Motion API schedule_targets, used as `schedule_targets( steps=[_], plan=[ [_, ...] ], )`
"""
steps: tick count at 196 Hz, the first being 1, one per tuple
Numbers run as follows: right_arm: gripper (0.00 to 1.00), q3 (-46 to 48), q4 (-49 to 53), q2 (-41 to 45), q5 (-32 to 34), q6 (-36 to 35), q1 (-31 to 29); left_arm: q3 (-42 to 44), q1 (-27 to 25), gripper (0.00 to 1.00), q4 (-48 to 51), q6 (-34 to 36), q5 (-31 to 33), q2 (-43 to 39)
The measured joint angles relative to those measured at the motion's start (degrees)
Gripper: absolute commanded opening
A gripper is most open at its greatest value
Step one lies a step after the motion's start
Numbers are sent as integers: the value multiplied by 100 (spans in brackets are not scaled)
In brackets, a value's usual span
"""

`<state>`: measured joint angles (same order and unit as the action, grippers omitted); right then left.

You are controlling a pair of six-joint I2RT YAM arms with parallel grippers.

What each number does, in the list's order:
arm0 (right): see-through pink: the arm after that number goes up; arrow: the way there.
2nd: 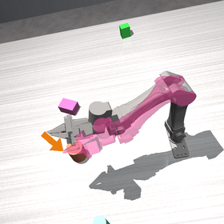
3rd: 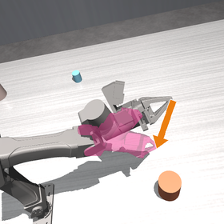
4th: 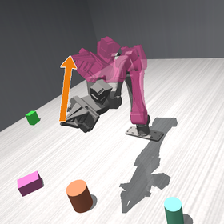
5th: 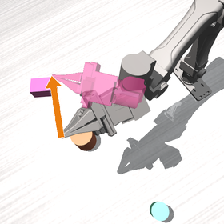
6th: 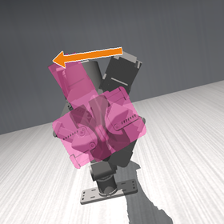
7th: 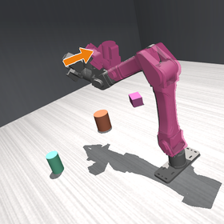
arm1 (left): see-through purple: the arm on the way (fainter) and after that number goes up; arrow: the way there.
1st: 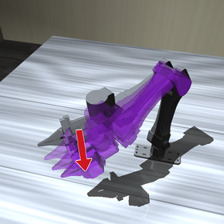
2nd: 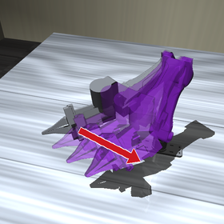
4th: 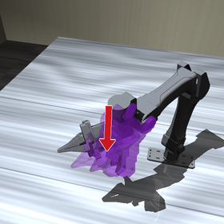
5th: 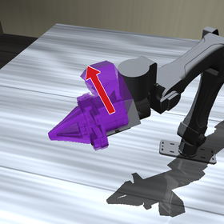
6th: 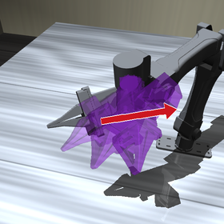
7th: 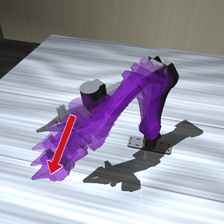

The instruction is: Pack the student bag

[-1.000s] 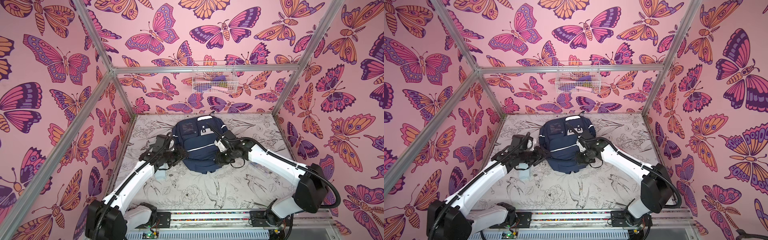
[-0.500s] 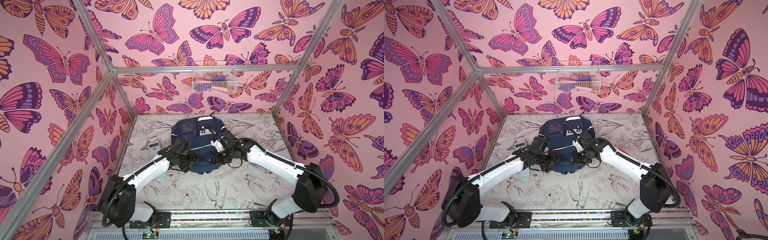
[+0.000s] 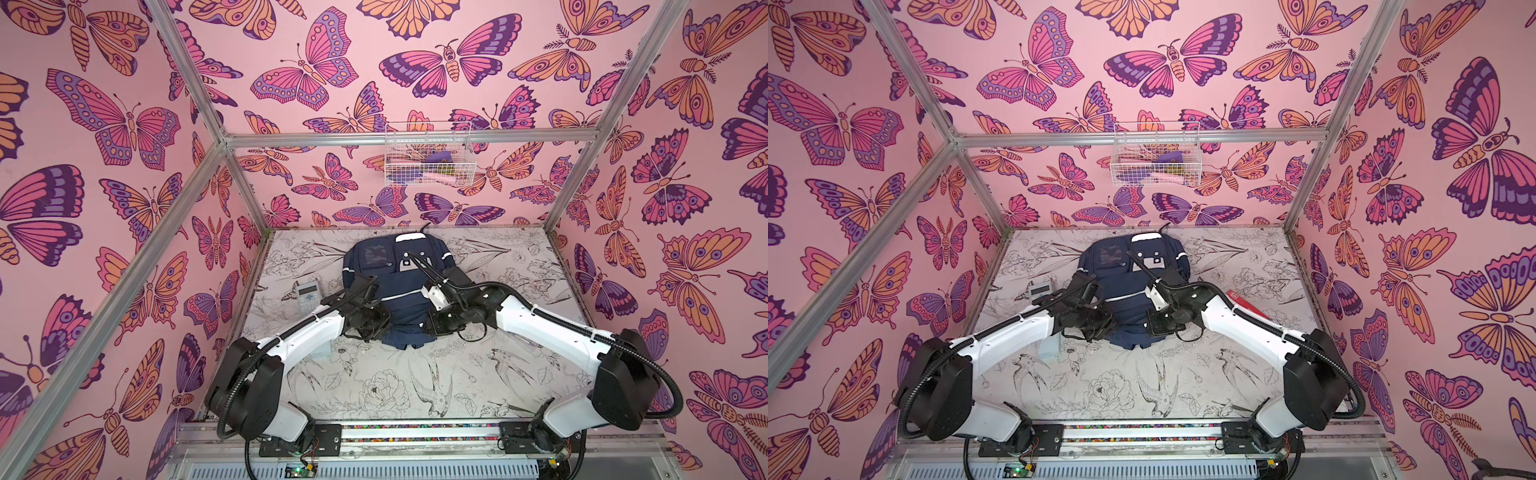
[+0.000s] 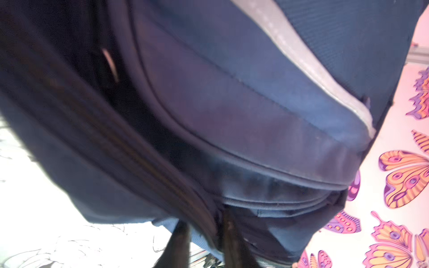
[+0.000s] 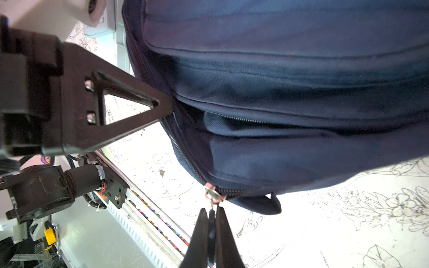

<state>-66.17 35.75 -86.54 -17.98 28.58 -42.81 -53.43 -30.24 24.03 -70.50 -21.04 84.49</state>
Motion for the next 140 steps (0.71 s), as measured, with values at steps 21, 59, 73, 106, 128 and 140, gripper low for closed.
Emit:
schedule_targets(
  steps=[21,59,73,106,128,140],
  plan=[
    [0,11,2,9,72,-57,-4,0,57,0,-11,90,-103,-15],
    [0,11,20,55,140,-129,225,66,149,0,44,323,-168,-291],
    [0,11,50,52,144,-160,380,70,175,0,153,476,-142,-461],
    [0,7,109,-11,240,-210,739,146,234,0,286,745,0,-863],
    [0,0,144,-197,404,-295,992,236,304,0,396,848,109,-960],
    [0,-26,151,-372,522,-345,1099,282,321,0,446,876,142,-960]
  ],
)
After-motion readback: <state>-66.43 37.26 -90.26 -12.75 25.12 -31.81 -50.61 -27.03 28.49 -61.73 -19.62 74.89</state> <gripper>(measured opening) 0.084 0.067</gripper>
